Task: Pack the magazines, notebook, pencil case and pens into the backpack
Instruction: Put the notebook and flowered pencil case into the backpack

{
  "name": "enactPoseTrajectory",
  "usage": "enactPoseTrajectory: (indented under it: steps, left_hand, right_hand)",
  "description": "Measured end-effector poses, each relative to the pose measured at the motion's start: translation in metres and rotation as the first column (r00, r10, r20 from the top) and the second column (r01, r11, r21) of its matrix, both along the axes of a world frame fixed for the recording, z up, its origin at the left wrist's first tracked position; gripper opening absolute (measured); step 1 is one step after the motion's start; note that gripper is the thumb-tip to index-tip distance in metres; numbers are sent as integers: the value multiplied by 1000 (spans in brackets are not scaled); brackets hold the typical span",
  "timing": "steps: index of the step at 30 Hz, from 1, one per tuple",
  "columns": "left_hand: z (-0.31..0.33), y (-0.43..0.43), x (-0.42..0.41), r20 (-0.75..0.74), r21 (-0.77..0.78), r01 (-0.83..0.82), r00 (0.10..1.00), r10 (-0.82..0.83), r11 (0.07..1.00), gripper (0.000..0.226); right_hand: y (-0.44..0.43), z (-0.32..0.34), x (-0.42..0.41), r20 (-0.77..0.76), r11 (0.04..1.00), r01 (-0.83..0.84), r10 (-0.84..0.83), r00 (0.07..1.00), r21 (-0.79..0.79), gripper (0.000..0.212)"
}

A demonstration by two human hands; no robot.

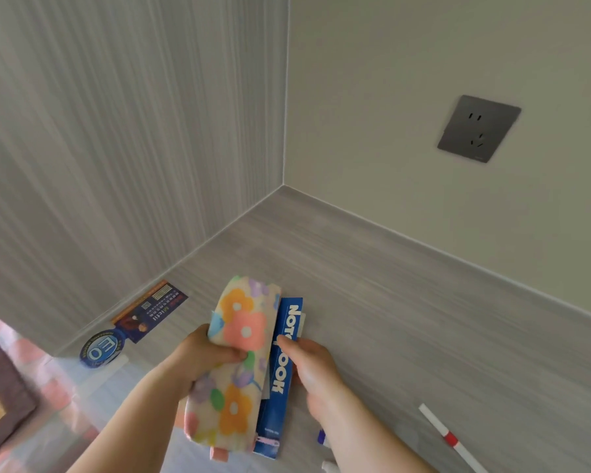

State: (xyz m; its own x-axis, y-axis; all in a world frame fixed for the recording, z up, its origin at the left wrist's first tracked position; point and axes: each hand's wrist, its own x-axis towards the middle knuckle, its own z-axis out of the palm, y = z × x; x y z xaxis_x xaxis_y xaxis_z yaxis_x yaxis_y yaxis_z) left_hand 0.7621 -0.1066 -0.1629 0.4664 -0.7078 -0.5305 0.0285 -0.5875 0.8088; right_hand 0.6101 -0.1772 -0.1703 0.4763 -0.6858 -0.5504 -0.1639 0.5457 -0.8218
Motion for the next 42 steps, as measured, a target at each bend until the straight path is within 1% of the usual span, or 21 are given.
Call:
enactPoseTrajectory:
  steps: [2, 4, 7, 9, 10, 12, 14, 15, 18, 20, 22, 24, 25, 27, 28, 32, 36, 38, 39, 40, 42]
  left_hand:
    - [7, 0, -10, -86, -128, 1, 996, -12, 992, 63]
    - [16, -5, -22, -181, -248, 9, 982, -55, 969, 50]
    - [34, -19, -47, -287, -392, 49, 942, -172, 919, 38]
    - [46, -30, -69, -307, -456, 82, 920, -243, 886, 36]
    - [52, -35, -81, -303, -479, 103, 912, -275, 872, 37]
    - [63, -46, -111, -260, -507, 168, 905, -336, 845, 48]
    - [74, -55, -148, -171, -514, 229, 917, -360, 827, 55]
    - [78, -58, -168, -112, -515, 253, 927, -357, 819, 52]
    - [87, -62, -235, 64, -472, 310, 946, -318, 825, 49]
    - [93, -58, -281, 144, -464, 370, 928, -344, 805, 38]
    - [98, -51, -327, 182, -480, 422, 905, -383, 769, 21]
    - [103, -42, -372, 168, -496, 454, 887, -431, 741, 25]
    - [106, -37, -395, 119, -510, 463, 873, -473, 725, 26]
    - [110, -26, -444, 17, -541, 491, 818, -574, 683, 22]
    - [113, -20, -469, -1, -555, 513, 787, -617, 655, 22]
    - [124, 2, -572, 12, -569, 607, 681, -732, 555, 32]
    - [129, 25, -656, 41, -610, 650, 597, -802, 453, 29]
    - [129, 28, -687, 84, -628, 642, 619, -781, 440, 27]
    - [130, 29, -702, 144, -626, 654, 632, -762, 424, 26]
    - [131, 28, -715, 224, -621, 680, 630, -744, 389, 24]
    - [137, 27, -743, 390, -608, 747, 577, -718, 270, 23]
  right_hand:
    - [-4, 8, -12, 16, 999, 22, -22, 1000, -39, 2]
    - [-8, 18, -28, 59, 996, 41, -36, 998, -84, 5]
    - [-12, 34, -58, 99, 950, 196, -177, 979, -242, 20]
    - [-14, 47, -85, 135, 936, 238, -208, 969, -261, 27]
    - [-15, 53, -101, 164, 946, 221, -185, 969, -238, 25]
    - [-14, 65, -134, 205, 969, 170, -133, 970, -179, 17]
    - [-12, 77, -167, 196, 970, 130, -90, 977, -205, 20]
    - [-8, 84, -182, 184, 963, 125, -81, 980, -239, 23]
    - [6, 97, -232, 132, 925, 178, -141, 981, -335, 29]
    - [19, 101, -269, 89, 891, 259, -243, 966, -373, 31]
    - [35, 103, -308, 65, 843, 374, -379, 923, -386, 26]
    - [52, 107, -352, 26, 780, 477, -512, 859, -406, 24]
    - [61, 111, -376, 13, 749, 510, -558, 830, -424, 22]
    - [80, 119, -428, -12, 694, 541, -620, 785, -476, 20]
    - [90, 124, -455, -26, 672, 546, -642, 766, -501, 21]
    - [131, 141, -557, -30, 583, 582, -721, 692, -568, 29]
    - [171, 157, -644, -9, 433, 637, -831, 556, -638, 25]
    - [188, 166, -681, 43, 322, 676, -885, 464, -663, 28]
    - [197, 172, -699, 69, 266, 683, -905, 420, -680, 30]
    - [204, 179, -714, 86, 220, 677, -918, 387, -702, 32]
    - [217, 195, -745, 113, 123, 624, -939, 325, -772, 36]
